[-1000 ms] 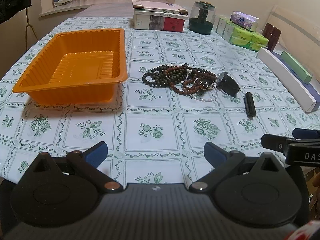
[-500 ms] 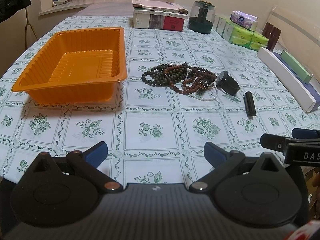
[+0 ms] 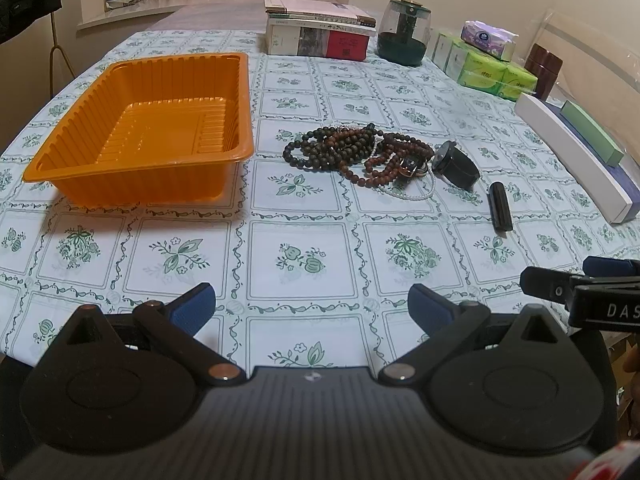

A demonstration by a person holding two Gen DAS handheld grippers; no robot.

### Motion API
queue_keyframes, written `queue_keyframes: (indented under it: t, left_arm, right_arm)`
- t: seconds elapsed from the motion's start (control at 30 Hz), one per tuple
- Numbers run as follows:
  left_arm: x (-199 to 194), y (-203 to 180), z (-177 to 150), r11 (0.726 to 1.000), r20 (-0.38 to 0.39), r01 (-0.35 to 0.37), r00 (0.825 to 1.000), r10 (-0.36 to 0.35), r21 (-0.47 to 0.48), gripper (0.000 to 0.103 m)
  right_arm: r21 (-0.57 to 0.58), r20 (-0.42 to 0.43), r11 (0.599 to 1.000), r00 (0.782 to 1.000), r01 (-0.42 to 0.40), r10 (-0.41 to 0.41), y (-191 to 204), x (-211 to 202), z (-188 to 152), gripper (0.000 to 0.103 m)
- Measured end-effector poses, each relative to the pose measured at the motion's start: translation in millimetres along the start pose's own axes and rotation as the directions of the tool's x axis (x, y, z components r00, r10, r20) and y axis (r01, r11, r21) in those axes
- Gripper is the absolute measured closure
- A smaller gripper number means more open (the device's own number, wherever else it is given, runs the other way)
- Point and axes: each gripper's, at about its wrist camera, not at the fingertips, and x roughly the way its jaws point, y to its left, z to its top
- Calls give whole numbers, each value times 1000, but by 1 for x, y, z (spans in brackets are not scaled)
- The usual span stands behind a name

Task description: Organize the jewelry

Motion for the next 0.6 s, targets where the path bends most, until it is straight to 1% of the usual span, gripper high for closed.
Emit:
queue_keyframes:
  t: [0.6]
  left_arm:
    - [2,-2,-2,1000,-4,5,1000,-5,-1,1]
  right_arm:
    - [0,-1,1000,1000,0,0,0,0,0,0]
